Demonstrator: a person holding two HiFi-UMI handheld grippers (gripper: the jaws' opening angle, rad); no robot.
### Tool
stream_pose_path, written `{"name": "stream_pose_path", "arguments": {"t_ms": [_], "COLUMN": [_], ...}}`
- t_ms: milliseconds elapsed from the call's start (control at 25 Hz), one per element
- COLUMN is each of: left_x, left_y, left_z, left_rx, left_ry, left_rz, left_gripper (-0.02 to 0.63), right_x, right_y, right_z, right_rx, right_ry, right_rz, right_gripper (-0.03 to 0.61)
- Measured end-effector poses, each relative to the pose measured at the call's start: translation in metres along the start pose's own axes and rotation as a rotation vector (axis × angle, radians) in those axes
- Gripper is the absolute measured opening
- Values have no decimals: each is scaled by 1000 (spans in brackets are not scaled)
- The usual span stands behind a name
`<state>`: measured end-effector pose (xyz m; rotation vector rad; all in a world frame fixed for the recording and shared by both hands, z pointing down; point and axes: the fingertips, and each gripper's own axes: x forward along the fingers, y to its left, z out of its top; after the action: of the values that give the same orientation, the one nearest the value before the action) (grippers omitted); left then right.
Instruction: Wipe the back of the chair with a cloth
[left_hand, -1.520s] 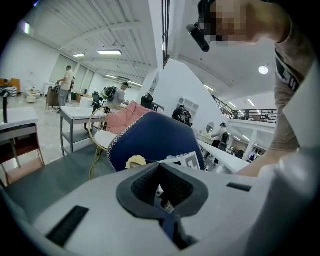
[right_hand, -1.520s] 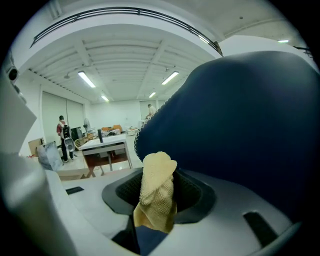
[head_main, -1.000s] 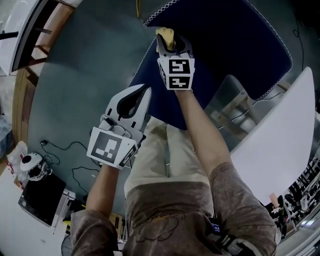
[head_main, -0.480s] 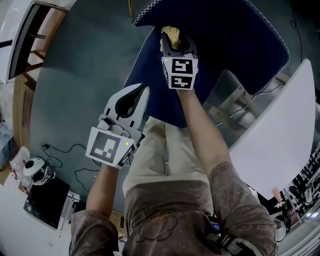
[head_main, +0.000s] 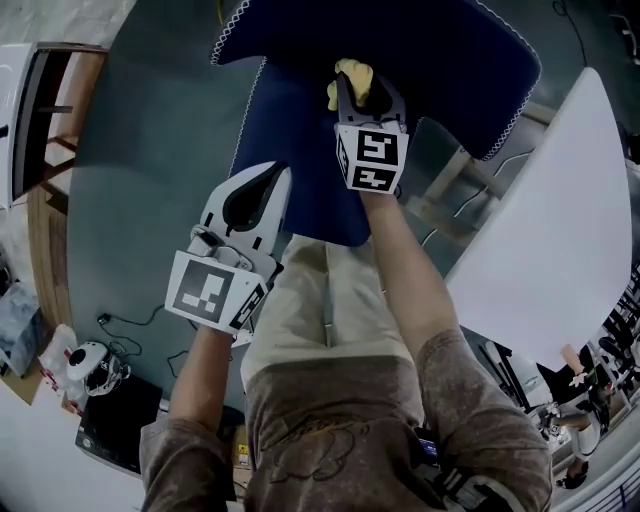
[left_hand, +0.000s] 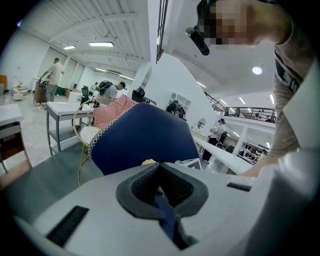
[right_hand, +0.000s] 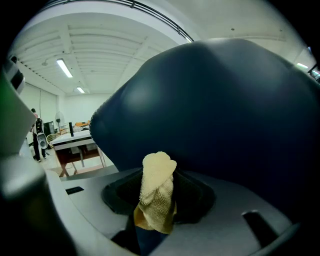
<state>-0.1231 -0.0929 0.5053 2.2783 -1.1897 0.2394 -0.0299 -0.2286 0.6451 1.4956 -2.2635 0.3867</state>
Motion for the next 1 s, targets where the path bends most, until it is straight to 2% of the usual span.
{"name": "stream_pose_path", "arguments": {"t_ms": [400, 800, 1000], "left_x": [26, 25, 23], "left_y": [-36, -55, -64], "left_z": [-5, -6, -11], "left_rx": [29, 42, 36], "left_ry": [27, 33, 33], "left_rz": [-82, -111, -114], "left_gripper": [9, 9, 9], "right_x": [-56, -116, -137], "right_y": [-87, -136, -135], "right_z": [-31, -52, -57], "right_rx": [104, 106, 85], "right_ry": [30, 75, 93], "right_rz": [-229, -465, -501], "right_gripper": [169, 169, 169]}}
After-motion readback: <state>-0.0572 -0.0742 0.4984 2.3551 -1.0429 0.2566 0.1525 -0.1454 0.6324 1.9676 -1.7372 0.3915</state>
